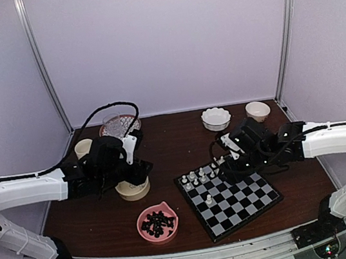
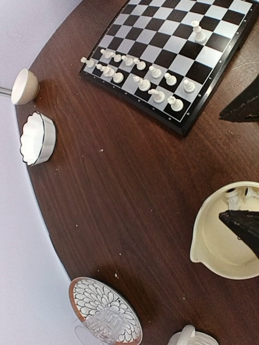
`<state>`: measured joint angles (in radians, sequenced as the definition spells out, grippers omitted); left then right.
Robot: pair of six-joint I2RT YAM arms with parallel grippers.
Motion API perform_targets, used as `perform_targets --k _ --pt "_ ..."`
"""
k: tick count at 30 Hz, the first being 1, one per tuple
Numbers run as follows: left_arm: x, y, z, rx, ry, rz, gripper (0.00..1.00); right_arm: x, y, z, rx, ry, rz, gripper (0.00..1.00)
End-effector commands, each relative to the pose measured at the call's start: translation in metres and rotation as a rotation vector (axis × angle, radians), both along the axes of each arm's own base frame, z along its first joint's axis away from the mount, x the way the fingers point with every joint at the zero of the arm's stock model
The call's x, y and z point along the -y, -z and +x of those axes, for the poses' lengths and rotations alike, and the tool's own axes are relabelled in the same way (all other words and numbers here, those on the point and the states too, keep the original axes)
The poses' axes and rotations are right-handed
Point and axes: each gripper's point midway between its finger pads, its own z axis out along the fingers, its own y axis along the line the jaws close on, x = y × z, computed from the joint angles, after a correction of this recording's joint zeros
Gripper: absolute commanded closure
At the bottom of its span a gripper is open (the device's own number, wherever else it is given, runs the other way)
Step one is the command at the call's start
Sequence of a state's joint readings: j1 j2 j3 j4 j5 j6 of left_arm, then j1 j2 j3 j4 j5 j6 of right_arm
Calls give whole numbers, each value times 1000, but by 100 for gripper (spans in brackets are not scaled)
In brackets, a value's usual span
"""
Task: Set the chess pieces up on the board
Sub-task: Pick up the king from the chessboard.
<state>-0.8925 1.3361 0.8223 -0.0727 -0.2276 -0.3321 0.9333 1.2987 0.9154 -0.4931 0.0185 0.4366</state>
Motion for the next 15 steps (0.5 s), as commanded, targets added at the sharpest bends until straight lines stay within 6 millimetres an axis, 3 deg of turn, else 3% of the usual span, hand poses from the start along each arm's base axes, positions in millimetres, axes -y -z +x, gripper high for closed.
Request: perform_targets --k 1,9,15 --pt "-8 -14 9 57 -65 -42 45 -22 4 -12 -43 -71 -48 42" --pt "-13 -16 9 65 -81 -36 44 -54 20 -23 -98 -154 -100 47" --pt "-14 -17 9 68 -84 -37 44 -58 39 -26 -136 -170 -147 50"
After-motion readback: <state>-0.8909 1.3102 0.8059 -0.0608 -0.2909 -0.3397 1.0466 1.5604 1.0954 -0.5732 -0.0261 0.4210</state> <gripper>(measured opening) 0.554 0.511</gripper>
